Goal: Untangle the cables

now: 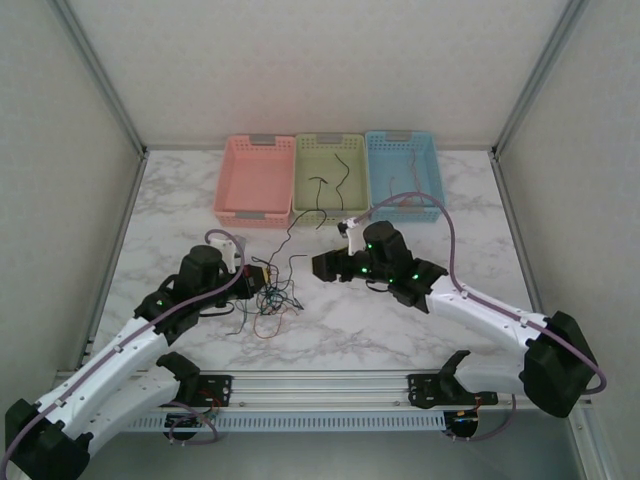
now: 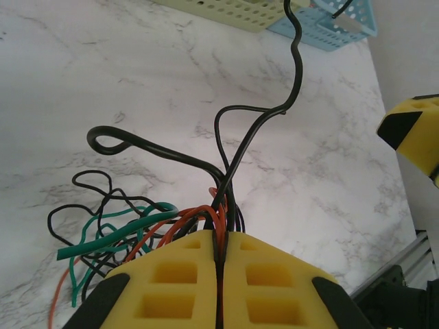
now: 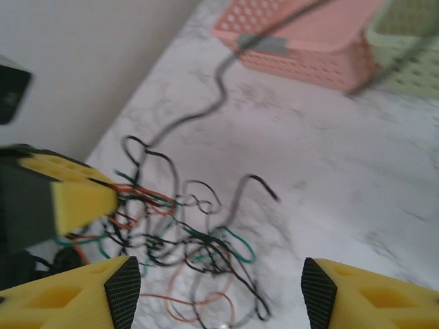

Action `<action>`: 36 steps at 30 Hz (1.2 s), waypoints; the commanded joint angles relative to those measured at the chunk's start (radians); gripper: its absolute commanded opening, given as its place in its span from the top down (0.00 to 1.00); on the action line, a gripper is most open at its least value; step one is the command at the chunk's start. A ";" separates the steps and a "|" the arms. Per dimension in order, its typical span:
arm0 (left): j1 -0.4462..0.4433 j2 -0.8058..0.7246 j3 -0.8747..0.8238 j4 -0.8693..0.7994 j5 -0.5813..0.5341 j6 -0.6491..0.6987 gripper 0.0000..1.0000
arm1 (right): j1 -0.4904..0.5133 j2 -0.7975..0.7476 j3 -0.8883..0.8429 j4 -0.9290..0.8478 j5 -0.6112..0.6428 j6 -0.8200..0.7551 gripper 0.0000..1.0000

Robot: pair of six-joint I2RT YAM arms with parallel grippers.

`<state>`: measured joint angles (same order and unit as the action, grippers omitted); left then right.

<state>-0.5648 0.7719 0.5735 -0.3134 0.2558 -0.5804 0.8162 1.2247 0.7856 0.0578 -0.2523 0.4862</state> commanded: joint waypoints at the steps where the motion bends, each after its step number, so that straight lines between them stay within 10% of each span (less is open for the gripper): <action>1: 0.011 -0.016 0.012 0.044 0.039 -0.004 1.00 | 0.034 0.069 0.081 0.110 0.031 0.105 0.33; 15: 0.010 -0.065 0.006 0.035 0.043 -0.002 1.00 | 0.102 0.330 0.309 0.008 0.115 0.300 0.38; 36: 0.010 -0.115 -0.004 0.021 0.058 0.016 1.00 | 0.110 0.330 0.397 -0.093 0.108 0.190 0.98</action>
<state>-0.5648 0.6720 0.5735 -0.3103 0.2916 -0.5793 0.9173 1.5635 1.1416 0.0200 -0.1604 0.7307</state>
